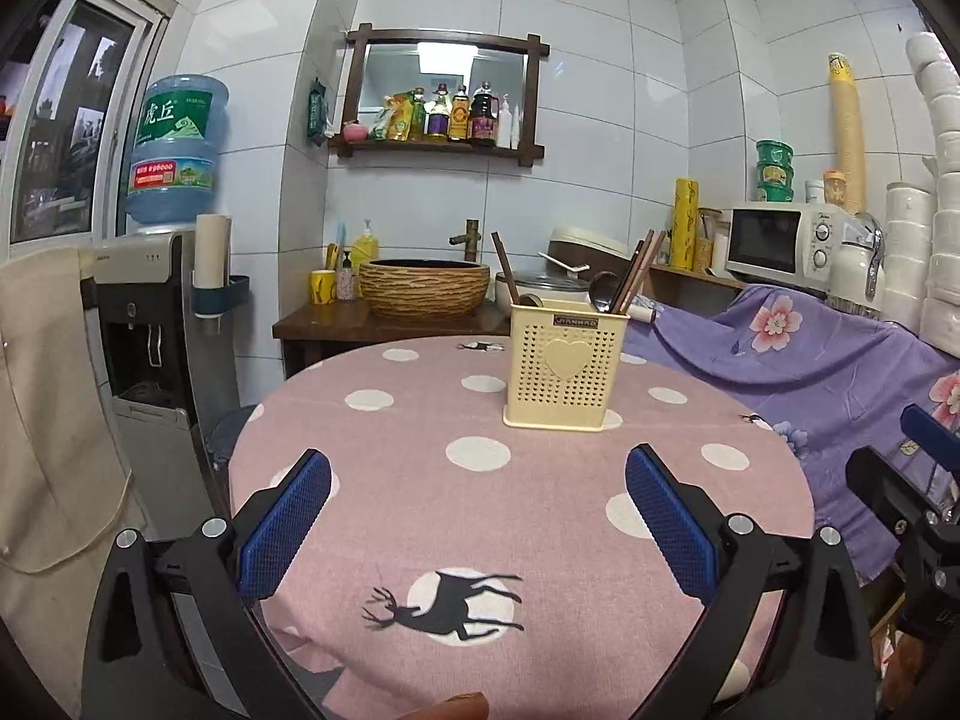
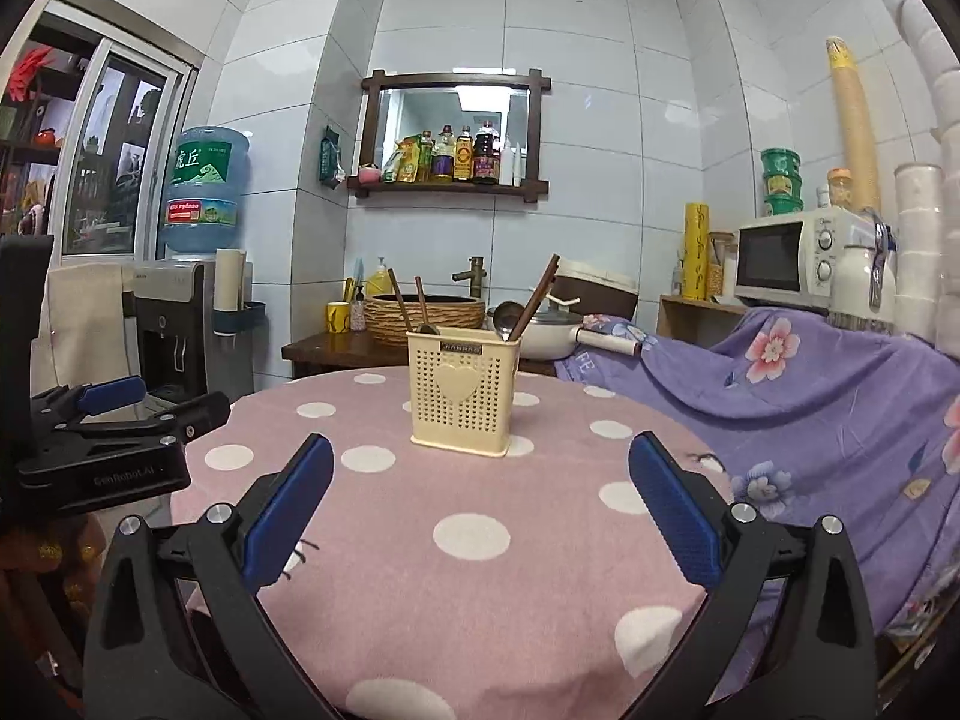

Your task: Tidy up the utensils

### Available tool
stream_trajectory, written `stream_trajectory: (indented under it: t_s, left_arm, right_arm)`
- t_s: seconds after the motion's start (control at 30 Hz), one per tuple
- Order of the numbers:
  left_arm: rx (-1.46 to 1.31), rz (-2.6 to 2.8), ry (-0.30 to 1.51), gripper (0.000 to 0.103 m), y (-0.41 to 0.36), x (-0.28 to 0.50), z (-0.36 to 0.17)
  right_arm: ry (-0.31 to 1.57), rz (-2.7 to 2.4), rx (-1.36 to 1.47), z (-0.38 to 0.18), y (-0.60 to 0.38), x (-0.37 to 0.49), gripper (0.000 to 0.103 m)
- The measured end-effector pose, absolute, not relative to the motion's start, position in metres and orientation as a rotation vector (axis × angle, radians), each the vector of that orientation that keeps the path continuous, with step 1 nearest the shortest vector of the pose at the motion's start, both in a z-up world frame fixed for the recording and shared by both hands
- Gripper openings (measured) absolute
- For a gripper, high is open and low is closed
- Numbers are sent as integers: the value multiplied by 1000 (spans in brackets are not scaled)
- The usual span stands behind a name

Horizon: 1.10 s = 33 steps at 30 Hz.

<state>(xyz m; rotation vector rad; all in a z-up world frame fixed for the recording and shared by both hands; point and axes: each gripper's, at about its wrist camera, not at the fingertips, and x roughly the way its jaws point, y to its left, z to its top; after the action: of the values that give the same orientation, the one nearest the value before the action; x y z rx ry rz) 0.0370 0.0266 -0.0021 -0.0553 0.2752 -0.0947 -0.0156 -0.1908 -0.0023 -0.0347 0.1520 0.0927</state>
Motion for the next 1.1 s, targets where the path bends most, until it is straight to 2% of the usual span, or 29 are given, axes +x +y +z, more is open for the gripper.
stream_trajectory:
  t_s: [1.1]
  left_arm:
    - [-89, -107, 296, 97, 26, 19, -15]
  right_arm:
    - [199, 85, 32, -14, -206, -19, 97]
